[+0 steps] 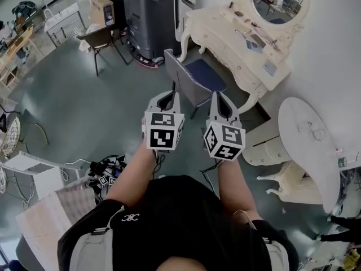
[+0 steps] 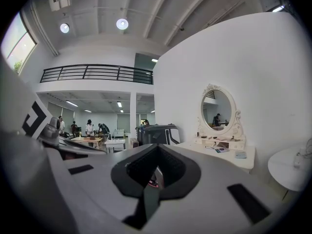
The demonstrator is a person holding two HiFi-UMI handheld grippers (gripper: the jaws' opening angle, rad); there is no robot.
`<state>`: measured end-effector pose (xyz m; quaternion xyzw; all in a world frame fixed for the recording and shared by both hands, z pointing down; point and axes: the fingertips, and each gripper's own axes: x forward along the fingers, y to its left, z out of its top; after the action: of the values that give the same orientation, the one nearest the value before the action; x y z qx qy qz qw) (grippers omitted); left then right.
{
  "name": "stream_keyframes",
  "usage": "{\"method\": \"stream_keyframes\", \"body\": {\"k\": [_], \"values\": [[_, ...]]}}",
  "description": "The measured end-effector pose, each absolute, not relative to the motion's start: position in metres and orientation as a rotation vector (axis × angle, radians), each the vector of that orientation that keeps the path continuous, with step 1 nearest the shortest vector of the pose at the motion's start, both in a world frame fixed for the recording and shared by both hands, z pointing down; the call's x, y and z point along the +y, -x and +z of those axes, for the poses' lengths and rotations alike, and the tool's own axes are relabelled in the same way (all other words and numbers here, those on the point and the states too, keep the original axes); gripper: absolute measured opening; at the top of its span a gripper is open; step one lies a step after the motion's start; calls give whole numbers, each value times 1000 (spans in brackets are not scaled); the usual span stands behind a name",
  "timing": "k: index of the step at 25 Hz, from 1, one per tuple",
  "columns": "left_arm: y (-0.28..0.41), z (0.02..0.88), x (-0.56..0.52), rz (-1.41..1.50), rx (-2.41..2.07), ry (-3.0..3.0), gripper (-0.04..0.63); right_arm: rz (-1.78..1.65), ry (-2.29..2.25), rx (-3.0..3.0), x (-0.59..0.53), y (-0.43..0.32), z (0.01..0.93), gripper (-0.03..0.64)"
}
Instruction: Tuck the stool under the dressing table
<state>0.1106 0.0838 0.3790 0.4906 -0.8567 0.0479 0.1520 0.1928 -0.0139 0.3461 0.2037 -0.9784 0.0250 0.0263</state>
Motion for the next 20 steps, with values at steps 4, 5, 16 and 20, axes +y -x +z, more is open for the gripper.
{"method": "stream_keyframes", "body": {"k": [4, 5, 16, 20], "values": [[-91, 384, 95, 146, -2457, -1399, 3, 69, -628, -3020, -8, -172, 349, 5], [-86, 385, 98, 147, -2455, -1396, 3, 71, -631, -3018, -7, -167, 350, 5], [-49, 406, 116, 131, -2421, -1352, 3, 112, -622, -2941, -15, -134, 378, 5], [-30, 415, 113, 153, -2414, -1338, 3, 120, -598, -2907, -22, -118, 395, 5]]}}
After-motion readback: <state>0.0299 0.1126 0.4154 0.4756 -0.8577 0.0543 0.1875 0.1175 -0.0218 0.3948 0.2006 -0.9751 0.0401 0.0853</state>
